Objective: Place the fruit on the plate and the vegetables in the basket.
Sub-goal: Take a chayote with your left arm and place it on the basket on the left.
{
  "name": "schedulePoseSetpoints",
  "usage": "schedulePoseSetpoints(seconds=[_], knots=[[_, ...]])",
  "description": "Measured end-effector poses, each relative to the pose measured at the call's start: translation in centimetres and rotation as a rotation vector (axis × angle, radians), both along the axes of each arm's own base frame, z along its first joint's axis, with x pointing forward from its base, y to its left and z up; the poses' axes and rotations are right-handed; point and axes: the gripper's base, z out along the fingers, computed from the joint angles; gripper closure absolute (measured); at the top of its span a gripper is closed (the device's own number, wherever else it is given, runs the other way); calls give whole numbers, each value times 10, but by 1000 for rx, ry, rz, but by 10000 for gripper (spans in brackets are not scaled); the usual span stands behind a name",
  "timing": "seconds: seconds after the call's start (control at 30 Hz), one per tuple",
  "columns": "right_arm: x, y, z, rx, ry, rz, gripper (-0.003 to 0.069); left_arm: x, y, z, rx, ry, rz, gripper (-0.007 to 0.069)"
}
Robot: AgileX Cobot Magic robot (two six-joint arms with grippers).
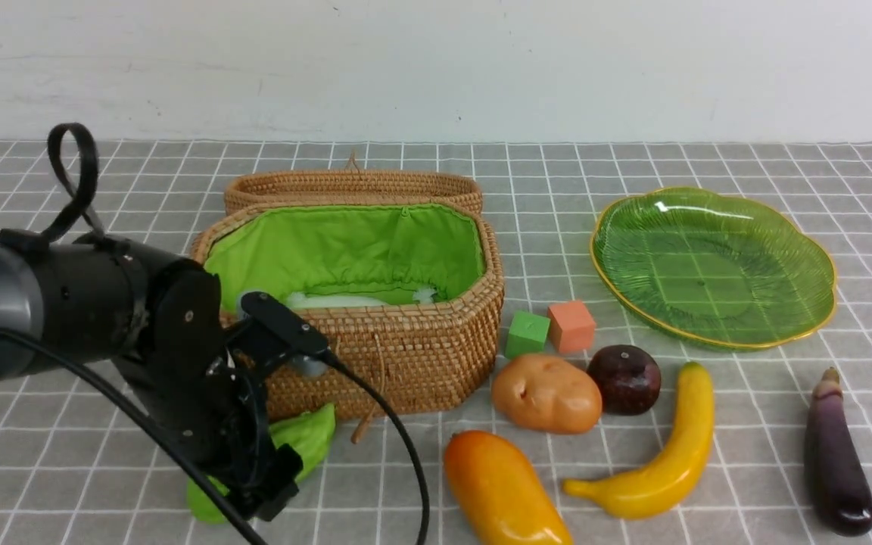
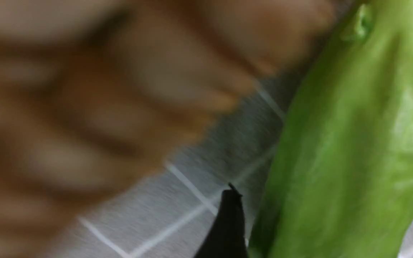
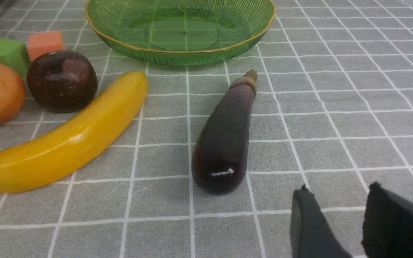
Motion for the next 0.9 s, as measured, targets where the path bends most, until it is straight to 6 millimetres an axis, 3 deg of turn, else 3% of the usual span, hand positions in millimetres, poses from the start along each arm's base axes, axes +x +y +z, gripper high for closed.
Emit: schedulePoseSetpoints(seconds=[0.07, 0.13, 0.17, 0.37, 0.5, 0.67, 0.83, 0.9], knots=[[0, 0, 0, 0, 0, 0, 418, -3, 1, -1, 12, 34, -20, 89], [0, 0, 0, 0, 0, 0, 418, -7, 1, 1, 12, 69, -37, 203], [0, 0, 0, 0, 0, 0, 418, -9, 1, 2, 13, 76, -44, 218], [0, 0, 0, 0, 0, 0, 418, -23, 4, 34, -26, 50, -46, 207], [0, 0, 0, 0, 0, 0, 418, -41, 9, 77, -85, -66, -78, 207], [0, 0, 0, 0, 0, 0, 418, -64, 19, 142, -210, -421, -84, 207], [0, 0, 0, 0, 0, 0, 418, -58, 21, 171, -314, -652, -16, 207], [0, 0, 0, 0, 0, 0, 418, -37, 23, 179, -340, -675, 49, 207]])
